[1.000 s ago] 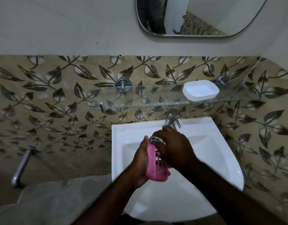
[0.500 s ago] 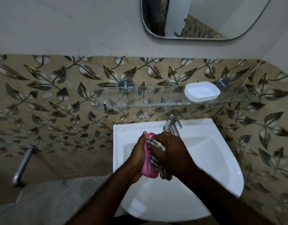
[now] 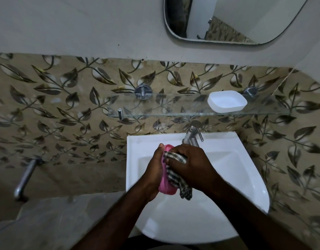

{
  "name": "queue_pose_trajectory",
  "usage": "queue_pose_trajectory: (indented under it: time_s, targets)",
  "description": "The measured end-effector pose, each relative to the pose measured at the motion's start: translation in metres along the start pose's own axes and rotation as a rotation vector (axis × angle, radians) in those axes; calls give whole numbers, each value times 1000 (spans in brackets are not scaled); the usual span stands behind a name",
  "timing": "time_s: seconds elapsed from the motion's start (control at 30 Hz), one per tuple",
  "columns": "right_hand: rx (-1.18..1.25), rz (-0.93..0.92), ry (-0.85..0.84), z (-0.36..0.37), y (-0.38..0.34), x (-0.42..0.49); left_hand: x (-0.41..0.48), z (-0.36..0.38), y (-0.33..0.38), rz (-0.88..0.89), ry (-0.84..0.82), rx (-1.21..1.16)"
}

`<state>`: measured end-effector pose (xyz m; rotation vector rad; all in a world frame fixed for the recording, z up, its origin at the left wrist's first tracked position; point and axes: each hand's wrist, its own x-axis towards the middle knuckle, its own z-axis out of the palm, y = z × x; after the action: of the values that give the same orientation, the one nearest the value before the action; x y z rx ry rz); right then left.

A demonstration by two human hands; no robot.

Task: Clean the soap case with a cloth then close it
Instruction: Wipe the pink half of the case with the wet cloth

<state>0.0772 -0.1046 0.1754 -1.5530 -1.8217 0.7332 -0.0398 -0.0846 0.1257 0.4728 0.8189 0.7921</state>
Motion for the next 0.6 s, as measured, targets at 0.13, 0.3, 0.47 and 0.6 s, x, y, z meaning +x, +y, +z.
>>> queue_pose_trajectory:
  time_s: [0.13, 0.3, 0.47, 0.6]
  targets:
    - [182, 96, 111, -9, -2, 14, -2, 9, 1, 16, -16, -1]
    - [-5, 16, -71, 3, -1, -5, 2, -8, 4, 1, 51, 58]
    - [208, 103, -9, -7, -6, 6, 0, -1, -1, 17, 42, 54]
    - [141, 73, -107, -2, -7, -2, 0, -4, 5, 50, 132, 22]
